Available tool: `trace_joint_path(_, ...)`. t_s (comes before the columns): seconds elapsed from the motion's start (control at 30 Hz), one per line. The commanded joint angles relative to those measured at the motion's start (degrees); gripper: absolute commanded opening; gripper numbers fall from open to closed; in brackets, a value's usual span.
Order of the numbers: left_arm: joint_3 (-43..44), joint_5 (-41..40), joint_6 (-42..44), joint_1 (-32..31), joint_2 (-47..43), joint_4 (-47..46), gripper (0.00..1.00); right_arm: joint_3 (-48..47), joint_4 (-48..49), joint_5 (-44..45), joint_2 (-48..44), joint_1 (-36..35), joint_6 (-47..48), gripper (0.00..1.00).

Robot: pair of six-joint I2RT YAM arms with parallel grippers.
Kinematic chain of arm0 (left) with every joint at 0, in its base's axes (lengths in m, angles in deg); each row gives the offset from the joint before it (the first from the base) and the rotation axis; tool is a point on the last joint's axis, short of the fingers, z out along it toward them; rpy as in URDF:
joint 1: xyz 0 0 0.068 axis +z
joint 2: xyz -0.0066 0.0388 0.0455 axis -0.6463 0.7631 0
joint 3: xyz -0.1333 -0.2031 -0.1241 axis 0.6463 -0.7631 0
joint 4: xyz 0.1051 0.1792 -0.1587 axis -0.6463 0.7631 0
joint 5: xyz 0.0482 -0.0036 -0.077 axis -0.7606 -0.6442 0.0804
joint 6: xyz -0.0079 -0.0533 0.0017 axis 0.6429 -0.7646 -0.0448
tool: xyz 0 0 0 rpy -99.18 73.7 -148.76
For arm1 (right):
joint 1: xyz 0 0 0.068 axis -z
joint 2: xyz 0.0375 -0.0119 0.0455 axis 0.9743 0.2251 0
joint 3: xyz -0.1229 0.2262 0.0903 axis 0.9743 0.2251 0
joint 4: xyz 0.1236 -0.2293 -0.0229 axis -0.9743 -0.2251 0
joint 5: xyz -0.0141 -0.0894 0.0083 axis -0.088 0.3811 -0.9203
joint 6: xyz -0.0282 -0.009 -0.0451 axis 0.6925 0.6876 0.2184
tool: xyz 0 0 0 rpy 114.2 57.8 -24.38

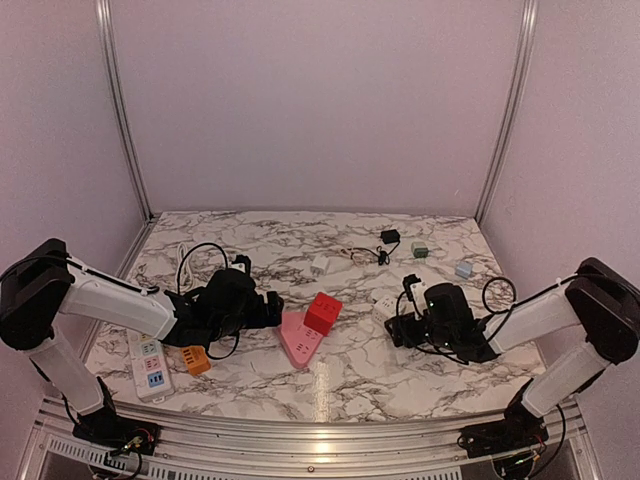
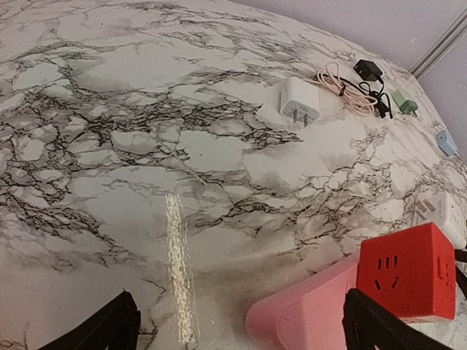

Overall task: Insert the plug
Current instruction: Pick up the plug from the center of the board.

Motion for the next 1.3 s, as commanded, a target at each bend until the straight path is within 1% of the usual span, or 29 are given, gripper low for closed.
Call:
trace_joint_path(0.0, 0.94, -0.1, 0.63, -0.24, 0.44, -0.9, 0.99, -3.6, 1.99, -1.81, 2.47, -0.31, 2.68, 0.8)
trace_joint_path(0.27, 0.81, -0.2, 1.01, -0.22, 0.04, -0.83, 0.99, -4.94, 3.86, -5.46, 5.7, -0.28, 5.09, 0.78)
trace_joint_path(0.33, 0.88, -0.28, 1.09, -0.18, -0.04, -0.83, 0.99, -5.28, 3.88, -5.51, 6.54, -0.29, 5.35, 0.75)
trace_joint_path(0.43, 0.97, -0.12, 1.19, -0.17, -0.12, -0.83, 0.99, -5.48, 4.08, -5.67, 7.1, -0.31, 5.48, 0.68)
trace_joint_path(0.57, 1.28, 0.1, 1.21, -0.23, 0.12, -0.83, 0.99, -5.49, 4.33, -5.83, 7.03, -0.28, 6.17, 0.65)
trace_joint_path(0.7, 1.23, 0.19, 1.13, -0.25, 0.09, -0.83, 0.99, -5.57, 4.75, -5.74, 6.83, -0.28, 6.76, 0.65)
trace_joint_path(0.87, 0.93, 0.32, 0.73, -0.21, 0.28, -0.92, 0.99, -6.8, 4.94, -5.54, 8.49, -0.3, 7.54, 0.68)
trace_joint_path(1.03, 0.52, 0.29, 0.58, -0.21, 0.17, -0.92, 0.99, -7.37, 5.45, -5.96, 9.93, -0.32, 7.73, 0.67)
trace_joint_path(1.17, 0.44, 0.26, 0.54, -0.22, 0.3, -0.92, 0.99, -6.91, 6.19, -7.64, 9.71, -0.28, 8.15, 0.61)
trace_joint_path(1.27, 0.48, 0.32, 0.5, -0.22, 0.29, -0.92, 0.99, -6.11, 7.43, -9.05, 9.05, -0.3, 8.1, 0.52)
